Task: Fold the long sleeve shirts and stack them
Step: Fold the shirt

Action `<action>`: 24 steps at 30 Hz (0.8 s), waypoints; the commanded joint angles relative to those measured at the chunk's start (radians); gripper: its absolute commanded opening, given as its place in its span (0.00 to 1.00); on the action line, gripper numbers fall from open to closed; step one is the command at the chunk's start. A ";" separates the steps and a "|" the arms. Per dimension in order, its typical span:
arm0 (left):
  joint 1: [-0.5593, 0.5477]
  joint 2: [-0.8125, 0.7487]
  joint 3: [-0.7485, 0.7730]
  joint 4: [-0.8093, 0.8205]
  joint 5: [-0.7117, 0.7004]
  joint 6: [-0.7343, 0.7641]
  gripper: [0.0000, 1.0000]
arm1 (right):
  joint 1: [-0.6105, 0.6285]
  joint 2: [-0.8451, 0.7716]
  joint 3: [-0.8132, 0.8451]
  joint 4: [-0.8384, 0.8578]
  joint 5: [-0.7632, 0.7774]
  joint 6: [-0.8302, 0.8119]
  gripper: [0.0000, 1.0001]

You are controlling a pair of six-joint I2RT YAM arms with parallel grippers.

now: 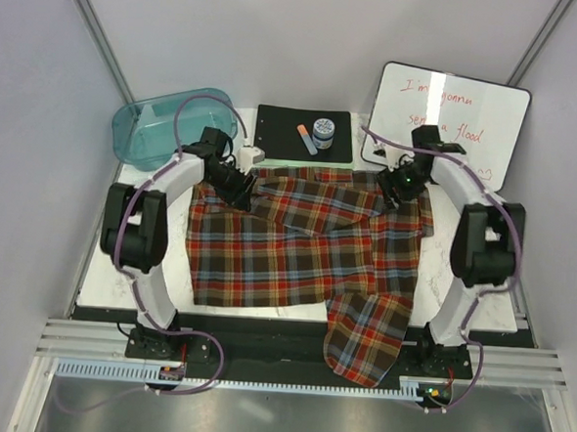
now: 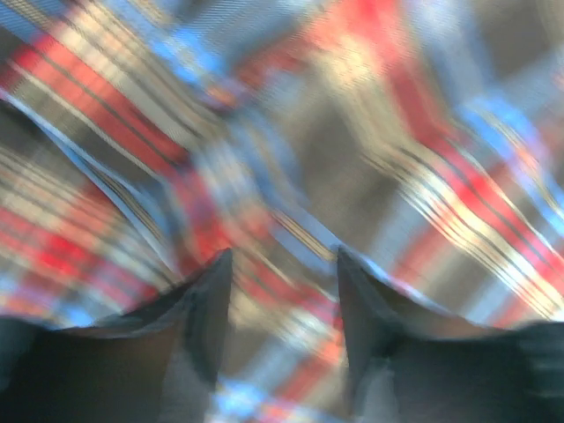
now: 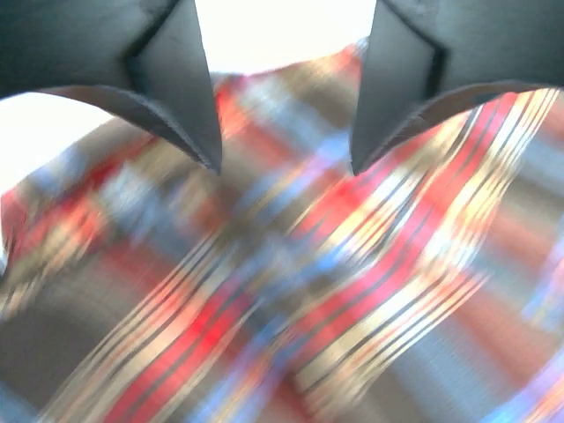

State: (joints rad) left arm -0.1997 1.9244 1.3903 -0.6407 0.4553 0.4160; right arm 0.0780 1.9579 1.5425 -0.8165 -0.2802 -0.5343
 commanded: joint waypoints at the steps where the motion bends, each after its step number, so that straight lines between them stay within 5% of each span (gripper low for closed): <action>1: 0.002 -0.333 -0.146 -0.157 0.172 0.214 0.64 | 0.002 -0.348 -0.171 -0.265 -0.171 -0.316 0.71; 7: 0.000 -0.600 -0.417 -0.298 0.157 0.434 0.66 | 0.046 -0.704 -0.594 -0.481 -0.088 -0.749 0.67; 11: -0.001 -0.669 -0.526 -0.313 0.145 0.468 0.66 | 0.152 -0.908 -0.797 -0.483 -0.022 -0.869 0.66; 24: -0.009 -0.647 -0.547 -0.274 0.155 0.449 0.66 | 0.551 -0.758 -0.800 -0.398 -0.034 -0.764 0.64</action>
State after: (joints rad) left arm -0.1989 1.2747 0.8402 -0.9394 0.5797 0.8284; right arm 0.5301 1.1801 0.7139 -1.2613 -0.3061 -1.3125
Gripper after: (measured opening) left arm 0.665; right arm 0.644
